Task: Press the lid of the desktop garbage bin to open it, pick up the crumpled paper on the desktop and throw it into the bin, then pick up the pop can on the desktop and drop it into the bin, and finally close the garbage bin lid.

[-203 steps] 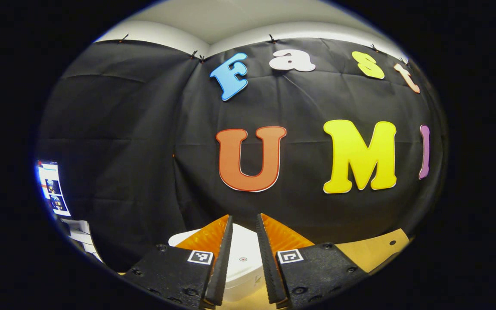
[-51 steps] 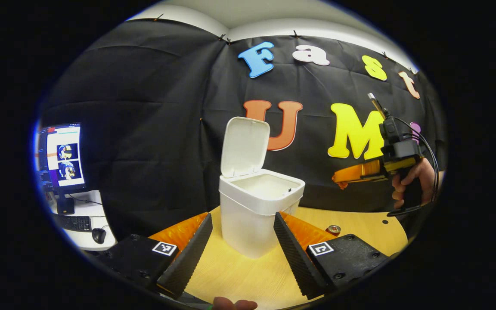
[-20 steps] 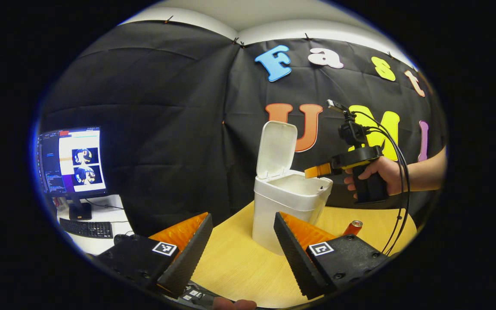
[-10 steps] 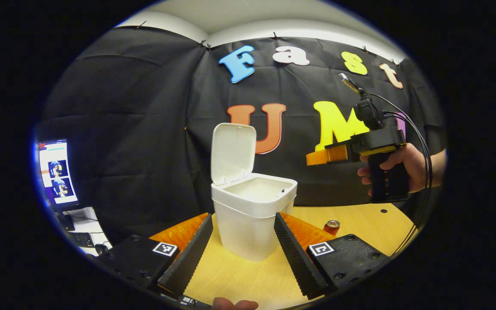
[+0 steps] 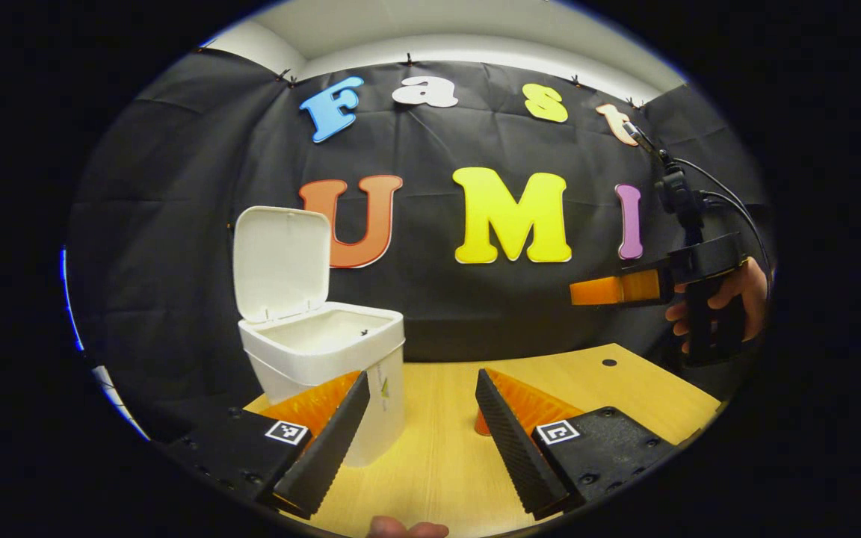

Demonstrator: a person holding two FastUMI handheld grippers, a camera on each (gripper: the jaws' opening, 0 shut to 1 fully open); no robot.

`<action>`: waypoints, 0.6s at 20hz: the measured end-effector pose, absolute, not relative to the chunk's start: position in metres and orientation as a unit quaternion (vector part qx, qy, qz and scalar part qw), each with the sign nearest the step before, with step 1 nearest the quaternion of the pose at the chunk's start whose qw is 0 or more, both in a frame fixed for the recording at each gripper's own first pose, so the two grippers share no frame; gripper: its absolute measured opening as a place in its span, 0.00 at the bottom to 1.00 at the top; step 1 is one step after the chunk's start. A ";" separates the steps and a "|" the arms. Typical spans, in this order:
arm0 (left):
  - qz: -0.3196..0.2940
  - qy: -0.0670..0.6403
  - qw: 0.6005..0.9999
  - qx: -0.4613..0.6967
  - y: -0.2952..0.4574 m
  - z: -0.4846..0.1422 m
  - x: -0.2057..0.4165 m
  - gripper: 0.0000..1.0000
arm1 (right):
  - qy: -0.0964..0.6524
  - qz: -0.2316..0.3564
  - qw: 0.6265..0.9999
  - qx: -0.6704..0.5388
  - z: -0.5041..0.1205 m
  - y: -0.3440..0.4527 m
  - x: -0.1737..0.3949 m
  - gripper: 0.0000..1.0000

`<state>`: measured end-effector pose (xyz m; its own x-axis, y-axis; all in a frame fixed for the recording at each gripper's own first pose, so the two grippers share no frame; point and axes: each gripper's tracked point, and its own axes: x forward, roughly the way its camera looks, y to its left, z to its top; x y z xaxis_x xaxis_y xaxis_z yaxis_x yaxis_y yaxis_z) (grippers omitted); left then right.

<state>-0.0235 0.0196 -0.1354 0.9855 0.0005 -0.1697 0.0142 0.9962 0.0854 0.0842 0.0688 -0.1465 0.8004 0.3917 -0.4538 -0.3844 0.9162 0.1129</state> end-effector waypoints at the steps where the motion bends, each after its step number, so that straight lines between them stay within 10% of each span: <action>1: -0.012 0.093 0.994 0.049 0.010 -0.151 -0.016 0.95 | 0.249 0.194 0.949 0.000 -0.154 0.052 0.075 0.92; 12: -0.075 0.174 0.981 0.046 -0.056 -0.287 0.057 0.95 | 0.297 0.082 0.950 -0.045 -0.187 -0.083 0.028 0.90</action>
